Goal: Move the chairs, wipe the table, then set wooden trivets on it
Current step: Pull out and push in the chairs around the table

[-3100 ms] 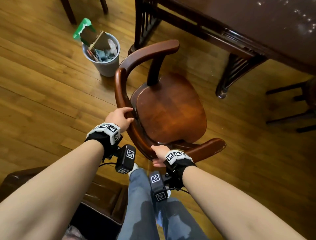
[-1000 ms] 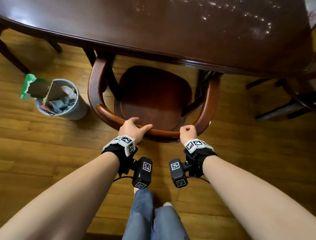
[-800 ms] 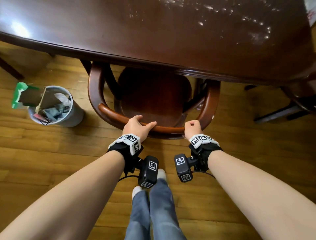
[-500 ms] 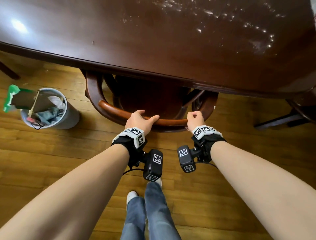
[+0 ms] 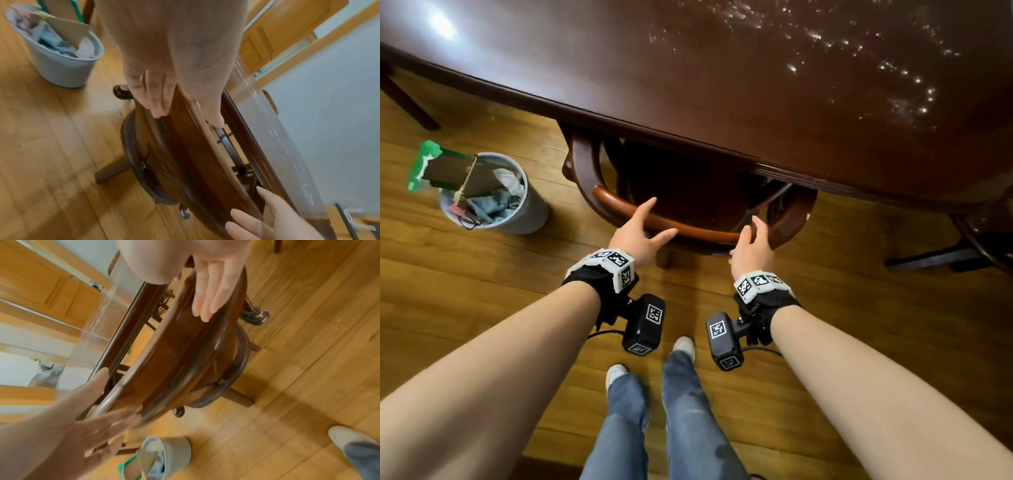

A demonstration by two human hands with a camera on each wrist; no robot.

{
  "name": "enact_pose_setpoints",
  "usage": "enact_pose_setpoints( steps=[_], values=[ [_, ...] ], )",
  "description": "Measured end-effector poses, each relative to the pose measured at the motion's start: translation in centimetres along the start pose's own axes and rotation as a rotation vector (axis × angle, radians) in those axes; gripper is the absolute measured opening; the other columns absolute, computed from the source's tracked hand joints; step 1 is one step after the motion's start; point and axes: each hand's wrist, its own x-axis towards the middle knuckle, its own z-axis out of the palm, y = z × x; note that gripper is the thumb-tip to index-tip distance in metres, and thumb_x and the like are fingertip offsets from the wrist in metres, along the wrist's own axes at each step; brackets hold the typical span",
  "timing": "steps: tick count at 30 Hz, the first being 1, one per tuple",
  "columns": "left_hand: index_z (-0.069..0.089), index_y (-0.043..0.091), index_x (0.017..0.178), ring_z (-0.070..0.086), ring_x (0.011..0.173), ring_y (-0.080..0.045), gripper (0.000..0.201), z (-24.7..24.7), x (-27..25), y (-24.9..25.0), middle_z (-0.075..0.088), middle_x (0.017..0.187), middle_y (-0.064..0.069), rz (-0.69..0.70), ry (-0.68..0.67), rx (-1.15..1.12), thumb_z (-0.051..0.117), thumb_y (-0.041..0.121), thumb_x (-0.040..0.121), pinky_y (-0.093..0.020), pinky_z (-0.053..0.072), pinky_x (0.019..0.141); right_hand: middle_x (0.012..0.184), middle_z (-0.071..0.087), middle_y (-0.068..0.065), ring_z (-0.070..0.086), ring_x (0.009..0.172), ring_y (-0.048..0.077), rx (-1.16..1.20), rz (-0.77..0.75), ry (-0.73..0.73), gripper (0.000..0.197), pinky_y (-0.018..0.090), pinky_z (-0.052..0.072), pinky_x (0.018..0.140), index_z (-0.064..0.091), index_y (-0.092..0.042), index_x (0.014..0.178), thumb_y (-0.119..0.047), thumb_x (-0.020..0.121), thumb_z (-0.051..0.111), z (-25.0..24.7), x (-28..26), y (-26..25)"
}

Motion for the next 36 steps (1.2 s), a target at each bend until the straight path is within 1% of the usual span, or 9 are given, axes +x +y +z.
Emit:
enact_pose_setpoints(
  steps=[2, 6, 10, 16, 21, 25, 27, 33, 36],
  values=[
    [0.033, 0.04, 0.141, 0.06, 0.109, -0.023, 0.065, -2.2, -0.8, -1.5, 0.063, 0.119, -0.007, -0.008, 0.03, -0.019, 0.061, 0.053, 0.083, -0.035, 0.049, 0.094, 0.082, 0.067, 0.0, 0.067, 0.072, 0.017, 0.037, -0.085, -0.071, 0.035, 0.035, 0.058, 0.067, 0.035, -0.043, 0.135, -0.036, 0.1, 0.034, 1.3, -2.6, -1.1],
    [0.06, 0.021, 0.121, 0.064, 0.099, -0.021, 0.047, -6.9, -2.4, -5.6, 0.067, 0.111, -0.007, -0.069, 0.019, -0.063, 0.06, 0.051, 0.085, -0.032, 0.05, 0.083, 0.072, 0.063, -0.004, 0.062, 0.062, 0.01, -0.014, -0.226, -0.293, 0.021, 0.025, 0.05, 0.061, 0.059, -0.022, 0.11, -0.022, 0.099, 0.04, 5.3, -7.0, -5.1],
    [0.067, 0.017, 0.106, 0.065, 0.094, -0.024, 0.036, -13.0, -4.6, -11.5, 0.069, 0.099, -0.007, -0.11, 0.114, -0.146, 0.062, 0.047, 0.085, -0.035, 0.05, 0.088, 0.064, 0.063, -0.002, 0.059, 0.055, 0.012, -0.094, -0.204, -0.444, 0.023, 0.031, 0.053, 0.065, 0.065, -0.015, 0.088, -0.016, 0.093, 0.042, 12.6, -9.9, -8.7],
    [0.067, 0.017, 0.097, 0.062, 0.085, -0.024, 0.026, -23.5, -8.1, -21.4, 0.068, 0.097, -0.01, -0.181, 0.242, -0.255, 0.062, 0.041, 0.087, -0.032, 0.049, 0.08, 0.061, 0.057, 0.004, 0.052, 0.045, 0.012, -0.131, -0.097, -0.631, 0.03, 0.018, 0.041, 0.039, 0.057, -0.015, 0.067, -0.008, 0.094, 0.046, 24.6, -16.5, -13.6],
    [0.069, 0.009, 0.1, 0.063, 0.082, -0.027, 0.028, -32.1, -11.1, -28.9, 0.066, 0.088, -0.01, -0.234, 0.36, -0.331, 0.064, 0.033, 0.088, -0.035, 0.051, 0.083, 0.063, 0.056, 0.005, 0.05, 0.052, 0.016, -0.195, -0.115, -0.729, 0.028, 0.023, 0.042, 0.047, 0.058, -0.014, 0.068, -0.008, 0.093, 0.047, 34.6, -23.3, -18.0],
    [0.067, 0.009, 0.1, 0.062, 0.087, -0.026, 0.025, -38.7, -12.4, -33.8, 0.063, 0.089, -0.009, -0.278, 0.422, -0.403, 0.062, 0.031, 0.089, -0.028, 0.043, 0.069, 0.066, 0.055, 0.006, 0.049, 0.054, 0.016, -0.237, -0.169, -0.817, 0.019, 0.024, 0.041, 0.05, 0.061, -0.008, 0.084, -0.009, 0.095, 0.045, 41.9, -28.6, -22.9],
    [0.067, 0.006, 0.102, 0.06, 0.085, -0.024, 0.025, -41.8, -12.2, -35.6, 0.061, 0.089, -0.011, -0.285, 0.452, -0.437, 0.061, 0.028, 0.09, -0.026, 0.041, 0.064, 0.067, 0.055, 0.005, 0.049, 0.055, 0.016, -0.27, -0.199, -0.854, 0.021, 0.025, 0.04, 0.05, 0.059, -0.008, 0.08, -0.01, 0.095, 0.045, 45.5, -30.2, -25.1],
    [0.067, 0.007, 0.101, 0.063, 0.092, -0.028, 0.024, -50.7, -7.9, -39.8, 0.059, 0.086, -0.007, -0.315, 0.514, -0.529, 0.062, 0.027, 0.09, -0.037, 0.05, 0.086, 0.071, 0.055, -0.001, 0.052, 0.058, 0.011, -0.343, -0.27, -0.936, 0.018, 0.021, 0.045, 0.054, 0.053, -0.018, 0.078, -0.012, 0.094, 0.05, 54.9, -31.3, -31.7],
    [0.067, 0.005, 0.102, 0.062, 0.091, -0.025, 0.025, -55.8, -5.1, -40.9, 0.057, 0.077, -0.004, -0.321, 0.517, -0.526, 0.061, 0.026, 0.09, -0.026, 0.043, 0.064, 0.069, 0.054, -0.002, 0.052, 0.057, 0.011, -0.356, -0.282, -0.94, 0.026, 0.022, 0.044, 0.056, 0.049, -0.021, 0.071, -0.011, 0.095, 0.049, 59.4, -31.4, -35.9]
  ],
)
